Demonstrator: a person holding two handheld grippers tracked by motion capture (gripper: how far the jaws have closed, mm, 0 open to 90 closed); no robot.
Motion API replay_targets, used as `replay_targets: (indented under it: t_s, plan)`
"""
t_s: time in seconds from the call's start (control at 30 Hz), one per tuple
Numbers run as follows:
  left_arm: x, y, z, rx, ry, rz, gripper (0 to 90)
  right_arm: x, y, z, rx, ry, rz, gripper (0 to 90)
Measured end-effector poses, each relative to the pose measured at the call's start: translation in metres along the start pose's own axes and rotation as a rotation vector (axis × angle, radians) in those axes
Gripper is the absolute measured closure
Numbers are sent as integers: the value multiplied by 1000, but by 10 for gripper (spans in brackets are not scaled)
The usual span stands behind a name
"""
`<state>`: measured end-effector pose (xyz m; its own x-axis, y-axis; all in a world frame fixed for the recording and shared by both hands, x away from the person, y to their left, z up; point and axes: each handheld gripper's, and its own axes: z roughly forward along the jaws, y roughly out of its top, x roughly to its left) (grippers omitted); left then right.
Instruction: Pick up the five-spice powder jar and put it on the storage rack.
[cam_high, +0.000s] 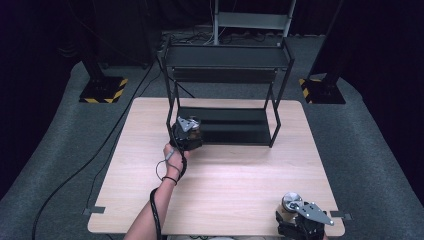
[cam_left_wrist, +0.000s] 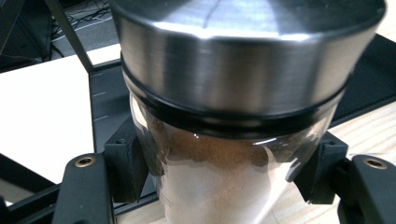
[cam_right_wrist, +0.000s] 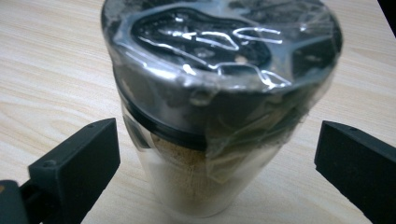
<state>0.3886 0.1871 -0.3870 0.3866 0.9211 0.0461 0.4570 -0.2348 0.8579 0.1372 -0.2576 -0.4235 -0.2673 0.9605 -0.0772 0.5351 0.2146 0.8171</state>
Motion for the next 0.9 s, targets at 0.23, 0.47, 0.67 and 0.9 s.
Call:
replay_targets:
  t_s: [0.23,0.47,0.67,0.9]
  plan:
    - [-1,3,3,-8,5,3,315,0,0,1,1,2,-2,0]
    - [-2,6,7,-5,11,10,315,0,0,0,-1,1,-1,0]
    - [-3,10,10,-3,19,18,315,0,0,1,0,2,-2,0]
    - [-3,12,15,-4,29,15,315,-1,0,0,1,1,1,0]
